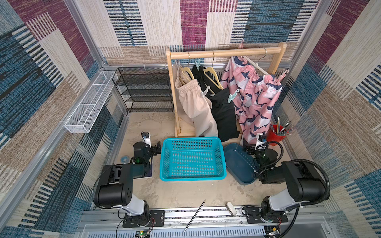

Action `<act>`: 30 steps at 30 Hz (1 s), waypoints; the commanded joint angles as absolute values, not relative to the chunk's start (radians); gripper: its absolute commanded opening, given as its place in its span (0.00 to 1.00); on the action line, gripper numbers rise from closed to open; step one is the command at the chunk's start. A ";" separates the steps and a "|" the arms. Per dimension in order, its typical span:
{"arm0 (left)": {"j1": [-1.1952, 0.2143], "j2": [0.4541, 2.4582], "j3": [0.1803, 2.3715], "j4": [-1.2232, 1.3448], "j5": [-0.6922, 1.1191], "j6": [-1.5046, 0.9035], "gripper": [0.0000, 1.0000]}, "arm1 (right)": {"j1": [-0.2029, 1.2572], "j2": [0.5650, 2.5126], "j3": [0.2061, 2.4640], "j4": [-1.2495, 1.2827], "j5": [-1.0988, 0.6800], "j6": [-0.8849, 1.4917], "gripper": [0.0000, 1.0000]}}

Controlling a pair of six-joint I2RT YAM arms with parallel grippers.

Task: Remove the clothespins securing shorts to the hanger
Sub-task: Pick up the hanger from the clothesline.

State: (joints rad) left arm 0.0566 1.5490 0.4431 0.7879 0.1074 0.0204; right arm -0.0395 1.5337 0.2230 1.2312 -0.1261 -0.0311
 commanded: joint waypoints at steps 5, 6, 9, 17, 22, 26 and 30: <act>0.058 1.538 0.433 0.809 0.090 0.004 0.99 | -0.038 1.532 0.229 1.249 -0.116 -0.025 0.99; 0.058 1.525 0.423 0.816 0.066 -0.005 0.99 | -0.038 1.532 0.228 1.249 -0.116 -0.026 0.99; 0.058 1.453 0.402 0.792 0.024 -0.019 0.99 | -0.038 1.531 0.227 1.251 -0.116 -0.026 0.99; 0.034 1.179 0.423 0.524 -0.093 -0.080 0.99 | -0.039 1.319 0.342 0.845 -0.063 0.037 0.99; 0.030 1.002 0.615 0.119 -0.148 -0.261 0.99 | -0.038 0.993 0.361 0.501 -0.044 0.105 0.99; 0.031 0.973 0.786 -0.067 0.014 -0.367 0.99 | -0.038 0.771 0.408 0.266 -0.033 0.106 0.99; 0.031 0.946 0.896 -0.161 0.196 -0.392 0.99 | -0.040 0.638 0.485 0.111 -0.042 0.234 0.99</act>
State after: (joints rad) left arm 0.0299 0.9585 0.8394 0.0074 0.0231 -0.3180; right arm -0.0395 0.6880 0.4343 0.3229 -0.0486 0.1284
